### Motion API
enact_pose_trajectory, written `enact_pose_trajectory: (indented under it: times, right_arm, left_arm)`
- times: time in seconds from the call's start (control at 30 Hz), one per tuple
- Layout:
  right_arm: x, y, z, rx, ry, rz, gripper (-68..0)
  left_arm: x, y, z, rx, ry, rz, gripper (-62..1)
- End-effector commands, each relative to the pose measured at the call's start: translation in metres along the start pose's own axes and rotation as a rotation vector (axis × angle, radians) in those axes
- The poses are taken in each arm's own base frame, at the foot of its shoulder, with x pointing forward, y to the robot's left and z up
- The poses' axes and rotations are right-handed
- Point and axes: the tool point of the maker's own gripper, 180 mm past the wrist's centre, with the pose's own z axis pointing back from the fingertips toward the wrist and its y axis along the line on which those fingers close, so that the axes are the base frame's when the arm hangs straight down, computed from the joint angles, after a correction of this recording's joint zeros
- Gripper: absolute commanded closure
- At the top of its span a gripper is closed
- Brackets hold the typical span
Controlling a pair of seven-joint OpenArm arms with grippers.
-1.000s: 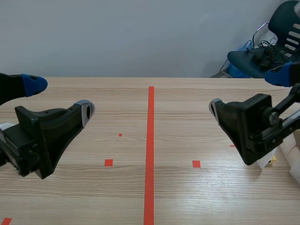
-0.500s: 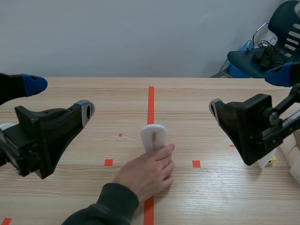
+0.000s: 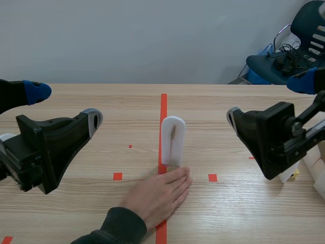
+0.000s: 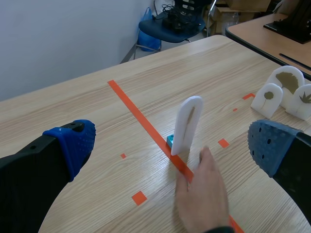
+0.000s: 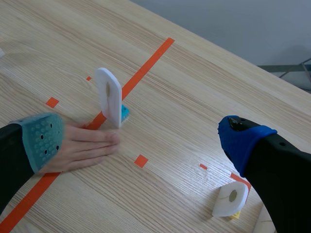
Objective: Do the leaf sorting experiment
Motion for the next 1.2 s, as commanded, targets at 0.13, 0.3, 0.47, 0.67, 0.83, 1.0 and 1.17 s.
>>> enact_pose_trajectory:
  times: [0.13,0.3,0.47,0.67,0.83,1.0,1.17]
  right_arm:
    - [-0.005,-0.01,-0.009,-0.019,-0.009,-0.007,-67.9]
    - [-0.03,-0.008,-0.036,0.024,0.011,-0.061,-67.9]
    - [-0.051,0.005,-0.072,0.097,0.023,-0.044,-67.9]
    - [-0.067,0.027,-0.116,0.149,0.034,-0.035,-67.9]
    - [-0.081,0.05,-0.152,0.195,0.069,-0.044,-67.9]
    - [-0.082,0.064,-0.174,0.213,0.068,-0.066,-59.1]
    - [-0.078,0.07,-0.18,0.218,0.066,-0.062,-33.6]
  left_arm:
    - [0.004,0.0,0.0,0.0,-0.019,0.002,-62.3]
    - [0.004,0.0,0.0,0.0,-0.019,0.003,-62.3]
    - [0.004,0.0,0.0,0.0,-0.019,0.003,-62.3]
    - [0.004,0.0,0.0,0.0,-0.019,0.003,-62.3]
    - [0.004,0.0,0.0,0.0,-0.019,0.003,-62.3]
    - [0.004,0.0,0.0,0.0,-0.019,0.003,-62.3]
    - [0.004,0.0,0.0,0.0,-0.019,0.003,-62.3]
